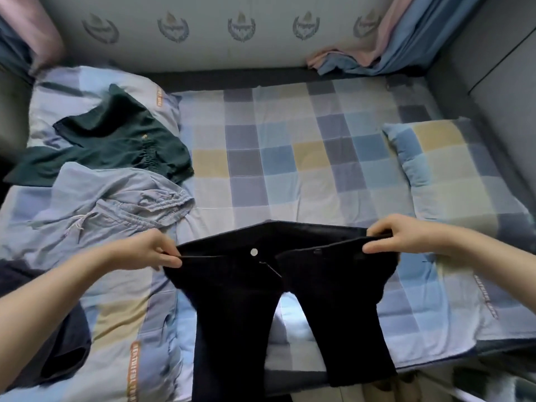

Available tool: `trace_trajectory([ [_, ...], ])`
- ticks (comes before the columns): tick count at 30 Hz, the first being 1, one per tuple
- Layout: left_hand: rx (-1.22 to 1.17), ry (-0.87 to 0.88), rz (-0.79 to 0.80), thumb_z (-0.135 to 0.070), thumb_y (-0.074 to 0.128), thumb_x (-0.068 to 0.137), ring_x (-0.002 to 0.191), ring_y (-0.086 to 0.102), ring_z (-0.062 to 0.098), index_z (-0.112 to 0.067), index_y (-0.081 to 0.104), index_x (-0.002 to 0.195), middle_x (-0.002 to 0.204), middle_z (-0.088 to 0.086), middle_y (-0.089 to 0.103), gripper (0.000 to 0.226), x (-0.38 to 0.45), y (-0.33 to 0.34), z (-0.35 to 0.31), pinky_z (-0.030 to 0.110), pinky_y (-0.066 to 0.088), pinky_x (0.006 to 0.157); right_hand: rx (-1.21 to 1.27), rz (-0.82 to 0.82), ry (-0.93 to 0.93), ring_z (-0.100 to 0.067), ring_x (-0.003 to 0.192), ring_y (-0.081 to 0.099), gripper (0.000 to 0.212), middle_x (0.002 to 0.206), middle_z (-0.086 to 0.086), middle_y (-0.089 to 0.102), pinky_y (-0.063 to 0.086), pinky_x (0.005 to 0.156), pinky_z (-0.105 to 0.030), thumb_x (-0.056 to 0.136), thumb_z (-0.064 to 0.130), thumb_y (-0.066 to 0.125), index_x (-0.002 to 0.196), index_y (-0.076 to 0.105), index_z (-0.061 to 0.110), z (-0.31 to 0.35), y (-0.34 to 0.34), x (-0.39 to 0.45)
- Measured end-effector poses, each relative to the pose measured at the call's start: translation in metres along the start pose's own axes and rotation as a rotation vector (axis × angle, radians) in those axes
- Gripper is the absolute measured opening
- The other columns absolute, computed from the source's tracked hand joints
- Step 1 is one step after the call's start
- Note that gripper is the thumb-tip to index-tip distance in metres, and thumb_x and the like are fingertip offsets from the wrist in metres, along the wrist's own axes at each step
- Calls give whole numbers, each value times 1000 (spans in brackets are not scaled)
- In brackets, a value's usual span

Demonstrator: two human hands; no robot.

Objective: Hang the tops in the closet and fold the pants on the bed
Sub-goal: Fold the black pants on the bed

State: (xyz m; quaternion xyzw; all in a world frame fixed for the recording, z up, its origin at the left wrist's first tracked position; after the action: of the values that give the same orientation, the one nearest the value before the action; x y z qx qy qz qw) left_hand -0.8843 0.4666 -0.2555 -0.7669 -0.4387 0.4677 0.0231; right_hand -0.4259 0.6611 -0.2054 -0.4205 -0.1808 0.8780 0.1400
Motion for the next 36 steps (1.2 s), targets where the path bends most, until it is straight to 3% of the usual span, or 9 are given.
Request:
trace_trajectory([
  [3,-312,-73,-16,-28,73,83,70,60,10,-12,73,76,75,4,61,17,27,-57,9,24,52,63,10,-183,-67,-8,68,50,23,70,3,57,39,62,-23,83,40,68,77,67,18,10,-53,37],
  [6,-589,35,-530,-16,66,90,72,64,5,-19,72,92,97,9,63,7,94,-111,6,20,56,66,-87,-637,-80,-14,87,56,12,96,-7,68,41,72,-15,89,22,66,97,68,13,18,-115,109],
  [8,-705,9,-800,-5,58,95,104,63,15,-19,56,131,133,9,52,39,152,-119,15,33,54,89,-138,-920,62,-27,107,56,32,120,-17,60,41,90,-28,92,14,59,124,58,12,7,-136,164],
  [10,-582,-142,-831,-7,58,95,131,45,23,-16,31,151,152,7,36,63,201,-89,34,45,40,108,-30,-1051,209,-34,117,51,39,128,-19,56,41,98,-36,90,8,52,129,53,12,-9,-119,210],
  [16,-452,-452,-361,-4,63,89,116,51,24,2,37,144,146,20,44,61,256,104,91,13,42,79,120,-498,245,-25,103,61,20,111,-9,67,46,86,-28,92,12,52,108,65,14,-80,55,278],
  [19,-384,-495,-265,-7,60,91,131,45,29,1,35,146,150,18,39,61,267,155,110,29,38,101,200,-411,296,-19,97,61,25,103,-4,69,43,76,-23,92,9,45,104,65,17,-114,97,294],
  [28,-24,-311,-462,-16,51,96,146,22,26,-10,27,152,159,11,23,61,351,167,137,34,19,119,648,-490,262,-28,86,63,28,104,-21,62,55,82,-35,91,-6,44,114,60,-8,-117,122,457],
  [33,171,-238,-518,-36,41,101,150,4,30,-30,7,156,164,-4,3,65,401,154,120,48,21,118,356,-480,258,-30,97,65,18,104,-14,66,53,90,-36,89,13,61,102,65,2,-117,129,505],
  [36,174,-222,-516,-45,37,101,150,-3,32,-39,2,154,164,-10,-5,64,425,149,110,59,20,116,244,-436,247,-26,97,57,43,98,-7,62,46,85,-29,83,40,70,103,62,3,-110,130,522],
])
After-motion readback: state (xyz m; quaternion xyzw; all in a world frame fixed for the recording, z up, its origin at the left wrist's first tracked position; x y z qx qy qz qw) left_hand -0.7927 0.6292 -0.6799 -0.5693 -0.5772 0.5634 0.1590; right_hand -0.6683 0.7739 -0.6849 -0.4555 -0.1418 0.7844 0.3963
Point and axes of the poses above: each hand's wrist, its own x-axis towards the middle knuckle, its own y-axis out of the palm, z = x × y, the point moved 2 cm from there along x, towards the middle knuckle
